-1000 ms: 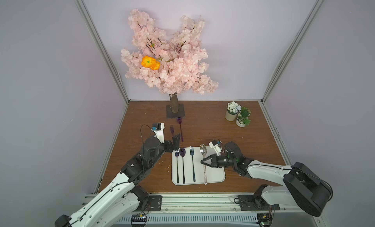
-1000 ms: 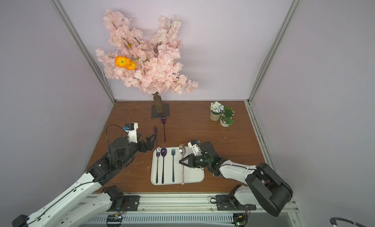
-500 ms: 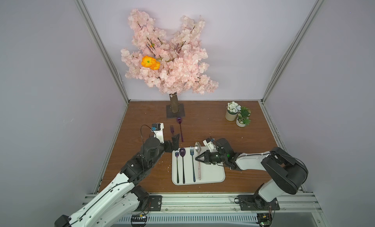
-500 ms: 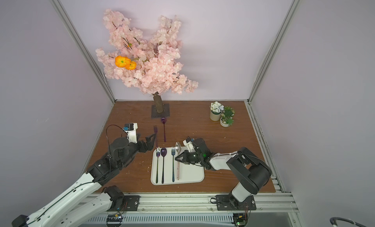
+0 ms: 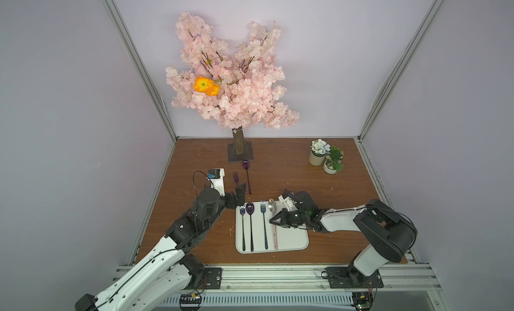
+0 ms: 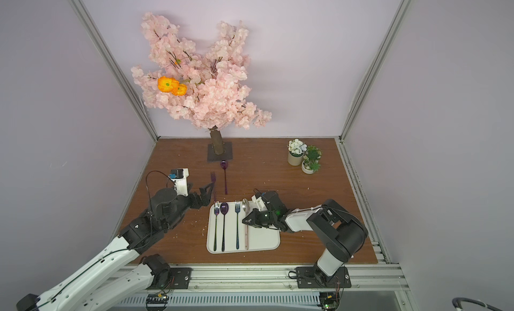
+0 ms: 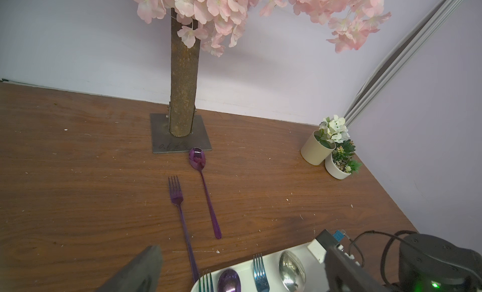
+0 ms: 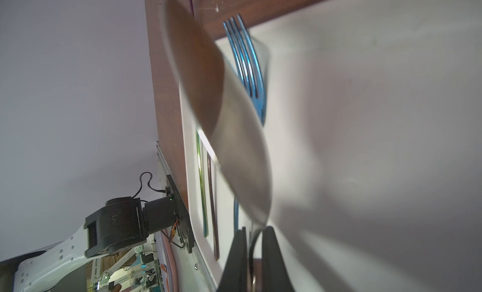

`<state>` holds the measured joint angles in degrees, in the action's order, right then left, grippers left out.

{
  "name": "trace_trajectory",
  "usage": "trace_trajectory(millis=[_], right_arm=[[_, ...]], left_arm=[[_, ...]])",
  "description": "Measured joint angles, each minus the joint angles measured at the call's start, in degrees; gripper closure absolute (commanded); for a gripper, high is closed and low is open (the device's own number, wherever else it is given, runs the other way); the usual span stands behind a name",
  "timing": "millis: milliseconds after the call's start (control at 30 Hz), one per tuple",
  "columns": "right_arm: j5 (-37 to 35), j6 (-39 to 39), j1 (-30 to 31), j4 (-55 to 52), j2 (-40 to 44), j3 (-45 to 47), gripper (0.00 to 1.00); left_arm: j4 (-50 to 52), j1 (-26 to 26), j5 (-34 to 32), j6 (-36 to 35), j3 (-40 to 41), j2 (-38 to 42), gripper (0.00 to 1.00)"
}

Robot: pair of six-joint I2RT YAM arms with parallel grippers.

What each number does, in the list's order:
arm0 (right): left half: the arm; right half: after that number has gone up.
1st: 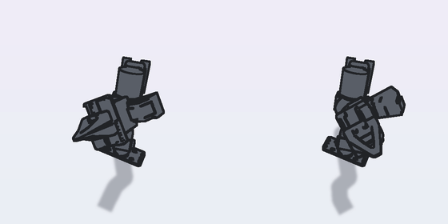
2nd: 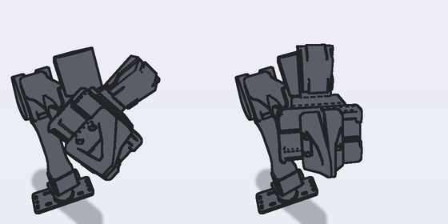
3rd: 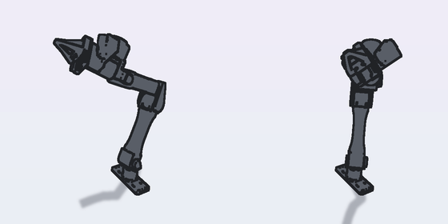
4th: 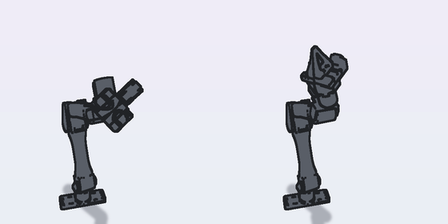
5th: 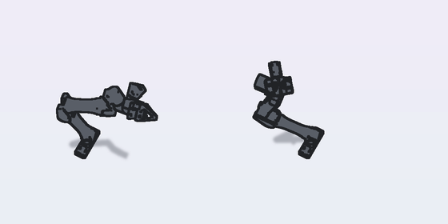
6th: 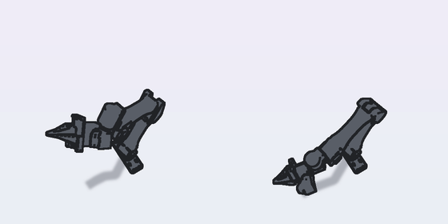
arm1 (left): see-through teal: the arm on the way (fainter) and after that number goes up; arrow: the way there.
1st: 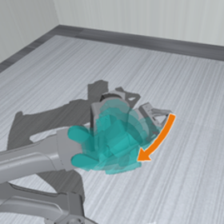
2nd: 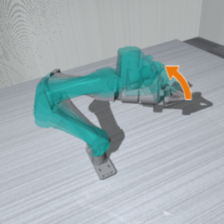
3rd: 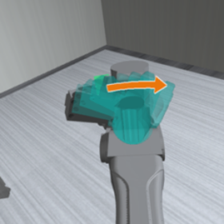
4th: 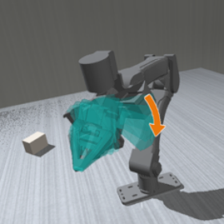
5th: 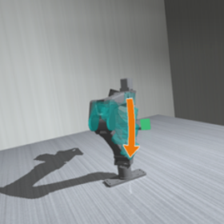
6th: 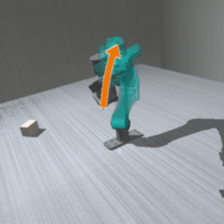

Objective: Set the spoon and fork side by side
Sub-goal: Place the spoon on the tray.

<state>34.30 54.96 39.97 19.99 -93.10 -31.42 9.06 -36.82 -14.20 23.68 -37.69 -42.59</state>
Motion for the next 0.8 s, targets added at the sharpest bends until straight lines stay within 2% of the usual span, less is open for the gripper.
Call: trace_trajectory(millis=[500,800], right_arm=[[-2.78,-2.08,0.26,-4.66,0.0,-2.23,0.82],[-5.22,-2.91,0.59,-7.78,1.84,-2.23,0.8]], left_arm=[[0.0,0.0,0.0,0.02,0.0,0.02,0.01],[0.0,0.0,0.0,0.0,0.0,0.02,0.01]])
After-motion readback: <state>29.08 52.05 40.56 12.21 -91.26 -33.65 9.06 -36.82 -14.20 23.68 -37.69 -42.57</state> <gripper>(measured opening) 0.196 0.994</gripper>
